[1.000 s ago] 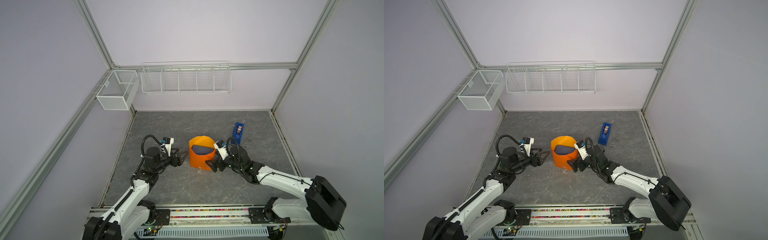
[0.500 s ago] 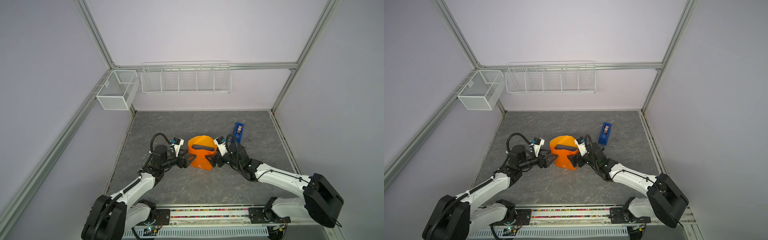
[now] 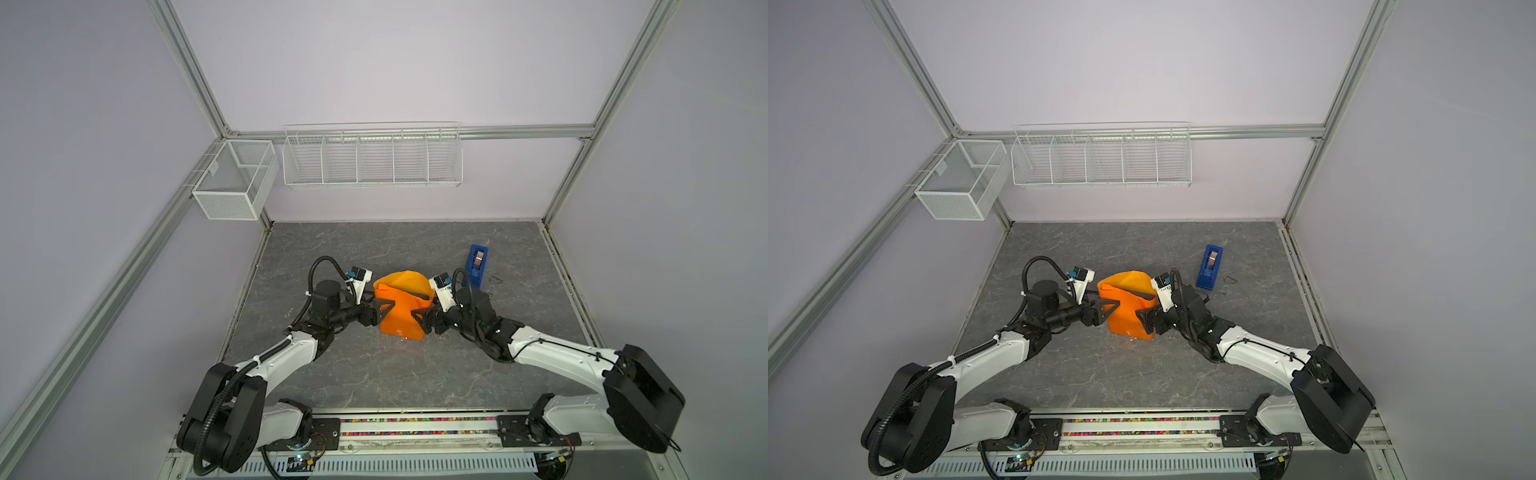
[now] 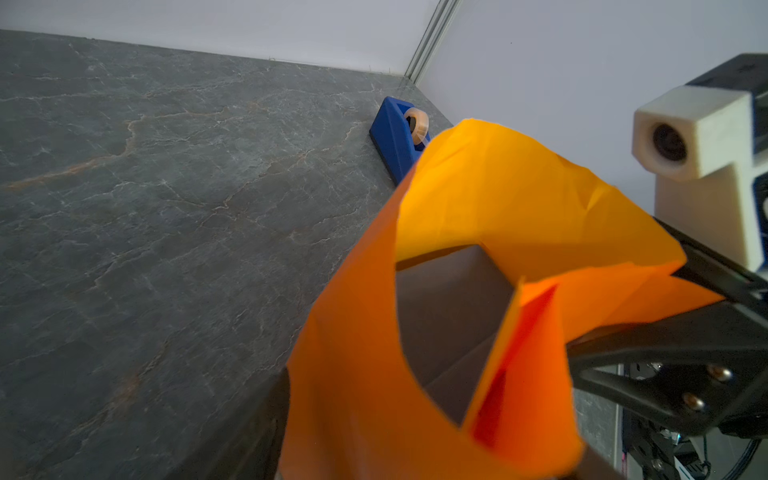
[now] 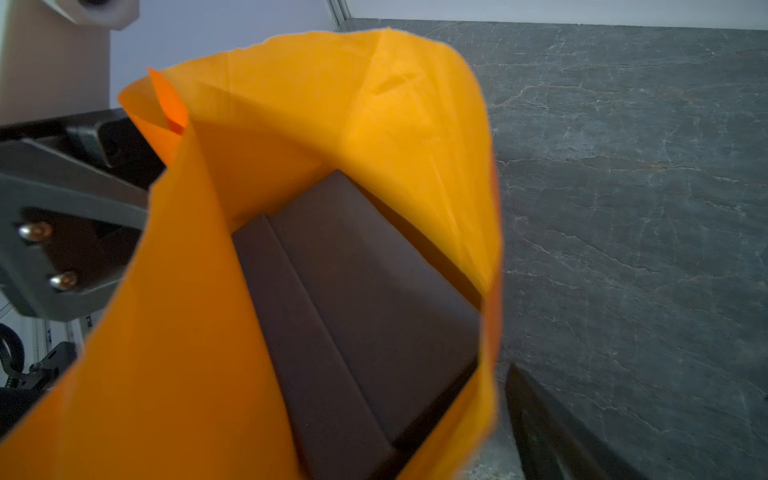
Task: Wrap the gift box in paper
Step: 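Grasp the loose orange paper top with both grippers and fold it inward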
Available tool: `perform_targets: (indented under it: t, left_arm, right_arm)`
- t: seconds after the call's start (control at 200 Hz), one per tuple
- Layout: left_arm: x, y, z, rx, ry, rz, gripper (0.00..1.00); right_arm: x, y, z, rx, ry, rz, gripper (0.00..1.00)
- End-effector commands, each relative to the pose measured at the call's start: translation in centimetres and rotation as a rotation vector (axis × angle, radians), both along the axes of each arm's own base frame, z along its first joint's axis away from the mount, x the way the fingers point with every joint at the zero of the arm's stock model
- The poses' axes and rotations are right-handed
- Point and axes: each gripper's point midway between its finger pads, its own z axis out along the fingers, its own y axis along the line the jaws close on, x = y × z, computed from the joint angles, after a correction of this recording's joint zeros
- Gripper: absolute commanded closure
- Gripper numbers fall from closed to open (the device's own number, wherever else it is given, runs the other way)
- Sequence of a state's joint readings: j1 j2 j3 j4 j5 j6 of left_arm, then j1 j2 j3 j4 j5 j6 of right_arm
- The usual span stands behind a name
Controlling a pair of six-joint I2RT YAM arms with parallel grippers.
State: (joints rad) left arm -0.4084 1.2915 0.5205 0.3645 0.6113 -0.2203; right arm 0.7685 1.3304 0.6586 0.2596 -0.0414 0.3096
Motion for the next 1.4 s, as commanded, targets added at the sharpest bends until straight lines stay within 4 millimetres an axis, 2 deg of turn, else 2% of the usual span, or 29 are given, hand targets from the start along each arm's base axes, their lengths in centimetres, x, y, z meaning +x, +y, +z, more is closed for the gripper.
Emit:
perform_targets:
  t: [0.0, 0.3, 0.53, 0.66, 0.795, 0.93, 1.085, 1.295, 1.395]
  left_arm:
    - [0.7, -0.8, 1.4, -0.031, -0.028, -0.022, 0.22]
    - [1.5, -0.9, 0.3, -0.052, 0.036, 0.012, 0.32]
    - [1.5, -1.0, -1.3, -0.043, 0.105, 0.034, 0.44]
    - [1.7, -0.5, -1.9, 0.000, 0.106, 0.105, 0.53]
    - [1.3, -0.3, -2.0, 0.024, 0.093, 0.136, 0.60]
    - [1.1, 0.2, -2.2, 0.025, 0.106, 0.171, 0.71]
    - [1.1, 0.3, -2.3, 0.008, 0.122, 0.185, 0.72]
    - [1.3, -0.9, -1.9, -0.047, 0.134, 0.163, 0.71]
    - [1.7, -1.3, -1.9, -0.045, 0.144, 0.161, 0.77]
  right_arm:
    - [0.8, 0.1, 1.0, 0.054, 0.016, -0.063, 0.10]
    - [1.6, -0.6, 0.9, 0.135, 0.054, -0.205, 0.09]
    - [1.9, 0.0, -0.4, 0.092, 0.049, -0.262, 0.11]
    - [2.1, -0.1, -1.4, 0.032, 0.021, -0.321, 0.14]
    - [2.6, -0.7, -2.1, -0.029, 0.024, -0.388, 0.20]
    - [3.0, -0.2, -2.2, -0.049, 0.017, -0.407, 0.26]
    - [3.0, 0.6, -2.8, -0.050, 0.030, -0.408, 0.37]
    - [2.3, 0.6, -2.9, -0.075, 0.028, -0.418, 0.54]
    - [2.2, 0.5, -3.0, -0.091, 0.031, -0.426, 0.60]
